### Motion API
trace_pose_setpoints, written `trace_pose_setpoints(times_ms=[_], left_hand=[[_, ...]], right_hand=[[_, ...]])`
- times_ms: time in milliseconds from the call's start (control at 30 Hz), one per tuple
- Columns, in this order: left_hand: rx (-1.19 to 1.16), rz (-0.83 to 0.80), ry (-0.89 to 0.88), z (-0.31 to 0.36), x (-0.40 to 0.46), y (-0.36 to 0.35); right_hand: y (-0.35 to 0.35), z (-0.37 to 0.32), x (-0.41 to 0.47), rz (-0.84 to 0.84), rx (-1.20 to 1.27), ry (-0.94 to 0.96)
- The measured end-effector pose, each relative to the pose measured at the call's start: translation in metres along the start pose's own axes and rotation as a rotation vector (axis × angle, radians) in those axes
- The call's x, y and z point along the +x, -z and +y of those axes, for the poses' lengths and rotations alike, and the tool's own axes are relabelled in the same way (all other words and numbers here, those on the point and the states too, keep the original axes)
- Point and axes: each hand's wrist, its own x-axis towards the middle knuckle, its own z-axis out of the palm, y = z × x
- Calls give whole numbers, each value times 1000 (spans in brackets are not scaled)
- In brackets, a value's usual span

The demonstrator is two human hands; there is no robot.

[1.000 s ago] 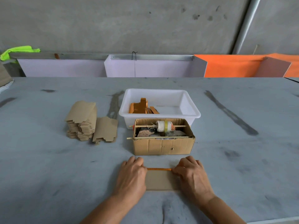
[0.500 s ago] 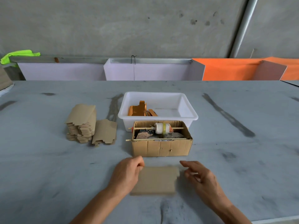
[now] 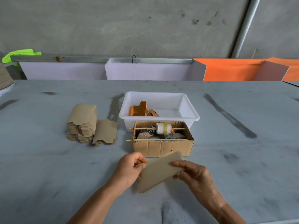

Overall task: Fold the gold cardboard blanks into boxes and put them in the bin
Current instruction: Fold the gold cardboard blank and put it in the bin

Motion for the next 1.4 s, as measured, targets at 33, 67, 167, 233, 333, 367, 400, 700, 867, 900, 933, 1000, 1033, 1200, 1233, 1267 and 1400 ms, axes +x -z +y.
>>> trace_pose_setpoints(times_ms=[33,67,167,233,333,367,400,700,867,900,933,1000,1033,1200,1233,1267,1400], left_hand=[[-80,-1,14,3,-2,1],[-189,3,33,7,-3,2],[-443,30,101,20,-7,8],[-431,15,94,24,-11,16],[-412,-70,72,29,-17,20],[-435,-81,78,32,-17,20],[-457,-75,93,34,-16,19],[-623,91,244,36,-7,9],[-629,81,234,38,-9,6],[-623,76,236,38,-9,6],[-618,68,240,37,-9,6],[-604,54,252,36,-8,6],[-598,54,258,35,-8,6],[-620,89,250,34,-5,3],[-622,96,249,34,-5,3],[-623,103,251,34,-5,3],[-616,131,267,33,-5,2]], right_hand=[[-1,-1,1,29,42,-21],[-2,-3,3,57,87,-46],[-2,-11,7,136,175,-125],[-1,-17,9,161,173,-173],[0,-27,11,113,85,-238],[0,-30,12,81,51,-253],[-1,-33,12,52,28,-267],[-5,-47,15,135,155,-374],[-12,-47,20,137,159,-417],[-12,-48,22,138,166,-427],[-12,-48,23,137,173,-434],[-11,-48,24,129,185,-442],[-11,-47,24,127,188,-442],[-12,-46,26,144,182,-456],[-13,-45,26,146,182,-462],[-14,-45,27,149,184,-467],[-15,-44,29,170,198,-475]])
